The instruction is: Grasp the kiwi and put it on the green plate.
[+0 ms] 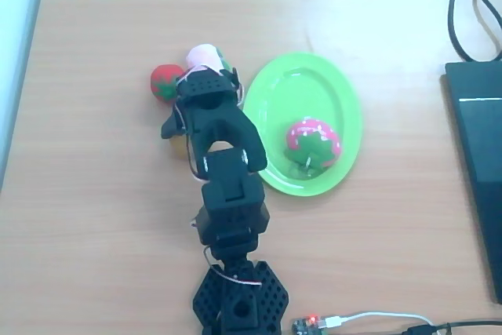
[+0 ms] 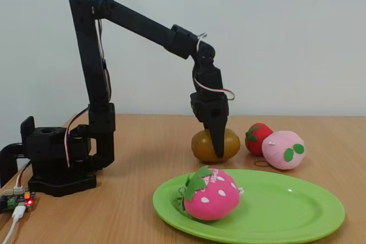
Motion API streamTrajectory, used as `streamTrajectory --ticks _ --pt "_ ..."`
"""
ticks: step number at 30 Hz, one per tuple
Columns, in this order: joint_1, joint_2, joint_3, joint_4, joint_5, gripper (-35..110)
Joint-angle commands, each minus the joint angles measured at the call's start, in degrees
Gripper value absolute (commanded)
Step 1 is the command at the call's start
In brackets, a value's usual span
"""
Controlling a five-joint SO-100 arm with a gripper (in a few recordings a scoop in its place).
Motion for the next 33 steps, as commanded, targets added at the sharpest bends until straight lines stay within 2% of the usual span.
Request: streamTrajectory --ticks 1,9,27,33 --pt "-0.26 0.62 0.26 0.26 -0.62 40" --pt "-0.26 -1.41 0.88 0.26 0.79 20" --pt "-0.97 5.19 -0.09 0.26 2.72 21" --pt "-0.88 7.47 -4.57 0.44 7.91 16"
